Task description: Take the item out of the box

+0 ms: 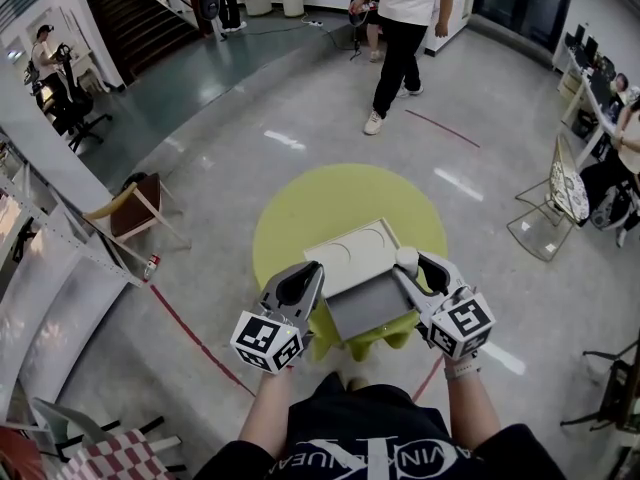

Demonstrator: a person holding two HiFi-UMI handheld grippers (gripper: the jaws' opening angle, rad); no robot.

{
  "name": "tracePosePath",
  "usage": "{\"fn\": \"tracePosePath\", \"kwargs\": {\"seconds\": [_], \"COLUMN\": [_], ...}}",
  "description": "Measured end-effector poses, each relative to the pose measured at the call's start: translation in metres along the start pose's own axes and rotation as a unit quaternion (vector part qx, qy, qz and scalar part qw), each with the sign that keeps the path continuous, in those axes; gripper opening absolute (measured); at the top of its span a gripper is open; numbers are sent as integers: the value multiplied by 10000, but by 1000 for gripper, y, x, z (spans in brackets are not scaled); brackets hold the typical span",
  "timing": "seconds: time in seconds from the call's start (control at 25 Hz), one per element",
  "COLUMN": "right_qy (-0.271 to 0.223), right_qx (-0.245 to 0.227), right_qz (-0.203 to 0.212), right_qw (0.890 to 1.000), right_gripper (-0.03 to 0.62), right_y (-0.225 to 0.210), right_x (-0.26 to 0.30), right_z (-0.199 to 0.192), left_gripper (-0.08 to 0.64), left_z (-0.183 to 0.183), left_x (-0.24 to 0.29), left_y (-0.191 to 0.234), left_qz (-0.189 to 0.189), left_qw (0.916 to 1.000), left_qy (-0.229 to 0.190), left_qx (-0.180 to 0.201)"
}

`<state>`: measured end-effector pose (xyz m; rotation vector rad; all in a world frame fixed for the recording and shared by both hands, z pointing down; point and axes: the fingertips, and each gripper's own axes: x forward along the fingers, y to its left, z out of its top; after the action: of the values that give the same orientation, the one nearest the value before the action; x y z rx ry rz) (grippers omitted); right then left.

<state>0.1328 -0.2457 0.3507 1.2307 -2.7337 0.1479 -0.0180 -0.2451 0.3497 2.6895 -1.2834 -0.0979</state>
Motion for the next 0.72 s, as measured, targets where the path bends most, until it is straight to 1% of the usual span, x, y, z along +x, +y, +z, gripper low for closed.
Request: {"fn": "tracePosePath", "kwargs": {"seconds": [0.72], "right_qy": [105], "right_qx": [23], "right_qz": [5], "right_qw": [9999], "right_gripper": [161], "right_y": [-8], "right_x": [1], "right_z": [-9], "left_gripper": [31], "left_z": [-18], "left_x": [1], "left_y": [2], "left_qz": [68], "left_qw": [9997], "left_qy": [198], "left_qx": [-152]}}
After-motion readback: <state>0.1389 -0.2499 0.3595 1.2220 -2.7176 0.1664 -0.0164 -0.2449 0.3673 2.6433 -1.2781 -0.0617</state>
